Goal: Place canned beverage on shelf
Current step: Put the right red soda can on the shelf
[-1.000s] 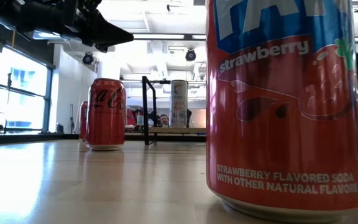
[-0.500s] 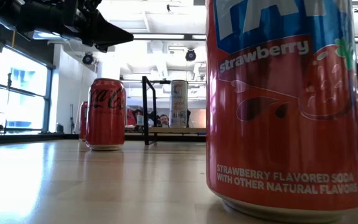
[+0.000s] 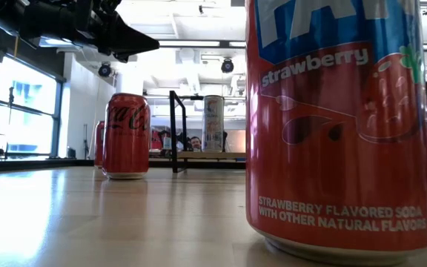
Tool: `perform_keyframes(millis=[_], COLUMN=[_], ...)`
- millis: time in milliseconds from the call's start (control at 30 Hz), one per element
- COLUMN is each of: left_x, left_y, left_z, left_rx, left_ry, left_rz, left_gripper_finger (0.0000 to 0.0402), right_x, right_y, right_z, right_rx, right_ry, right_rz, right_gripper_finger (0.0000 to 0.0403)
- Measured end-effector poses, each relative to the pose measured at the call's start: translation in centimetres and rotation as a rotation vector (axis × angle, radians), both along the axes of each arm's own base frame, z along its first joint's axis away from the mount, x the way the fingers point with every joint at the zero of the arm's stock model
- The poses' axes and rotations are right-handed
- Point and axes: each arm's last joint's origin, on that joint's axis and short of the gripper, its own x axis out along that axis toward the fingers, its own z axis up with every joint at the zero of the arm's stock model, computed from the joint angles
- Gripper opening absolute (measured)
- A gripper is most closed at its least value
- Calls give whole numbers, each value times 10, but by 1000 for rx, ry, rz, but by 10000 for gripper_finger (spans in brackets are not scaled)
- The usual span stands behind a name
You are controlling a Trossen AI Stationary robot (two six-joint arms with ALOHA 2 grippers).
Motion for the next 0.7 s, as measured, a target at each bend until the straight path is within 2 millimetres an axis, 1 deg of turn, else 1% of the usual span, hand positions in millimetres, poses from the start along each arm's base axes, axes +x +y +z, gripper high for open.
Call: perform_keyframes(millis=[200, 300, 500, 700], left_x=[0, 0, 0, 0], left_y=[0, 0, 0, 0], left_z=[0, 0, 0, 0], left_rx=[0, 0, 0, 0], left_ry=[0, 0, 0, 0], left_rz=[0, 0, 0, 0], left_gripper_finger=[3, 3, 3, 3], right_x=[12, 21, 38, 47], right_y=[-14, -19, -27, -33], right_z=[13, 27, 53, 68], right_rx=[-48, -69, -209, -322], right_ry=[-114, -170, -261, -311], right_rz=[38, 62, 157, 210], right_gripper_finger=[293, 293, 292, 286])
